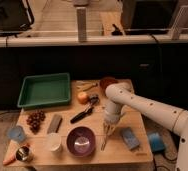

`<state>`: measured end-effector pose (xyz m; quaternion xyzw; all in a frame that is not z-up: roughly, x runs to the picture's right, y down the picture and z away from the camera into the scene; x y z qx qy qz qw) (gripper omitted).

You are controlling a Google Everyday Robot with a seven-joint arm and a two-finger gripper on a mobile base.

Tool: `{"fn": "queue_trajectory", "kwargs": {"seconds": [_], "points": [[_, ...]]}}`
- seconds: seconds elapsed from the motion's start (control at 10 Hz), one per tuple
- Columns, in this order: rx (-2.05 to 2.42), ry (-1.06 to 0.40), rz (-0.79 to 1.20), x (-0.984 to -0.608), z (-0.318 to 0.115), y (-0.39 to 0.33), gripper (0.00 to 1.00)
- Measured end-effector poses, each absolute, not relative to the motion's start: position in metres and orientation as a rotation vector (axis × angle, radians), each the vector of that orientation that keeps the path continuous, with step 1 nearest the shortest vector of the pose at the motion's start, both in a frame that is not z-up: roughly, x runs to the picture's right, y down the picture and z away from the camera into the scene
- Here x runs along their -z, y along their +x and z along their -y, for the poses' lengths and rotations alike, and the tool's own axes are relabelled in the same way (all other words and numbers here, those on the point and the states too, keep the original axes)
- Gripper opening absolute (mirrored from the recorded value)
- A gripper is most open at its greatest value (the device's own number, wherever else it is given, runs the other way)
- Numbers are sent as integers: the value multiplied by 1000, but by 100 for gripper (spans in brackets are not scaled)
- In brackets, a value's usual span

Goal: Place fork in table surface

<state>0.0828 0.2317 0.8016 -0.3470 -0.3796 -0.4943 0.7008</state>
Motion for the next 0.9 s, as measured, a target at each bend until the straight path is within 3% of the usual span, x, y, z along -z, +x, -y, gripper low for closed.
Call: {"fn": "queue_trajectory", "kwargs": {"seconds": [0.4, 0.5, 0.9], "points": [[1103, -797, 761, -812, -237, 81, 70], [1098, -800, 747, -814, -238, 82, 75], [1076, -783, 708, -820, -236, 85, 76]]}}
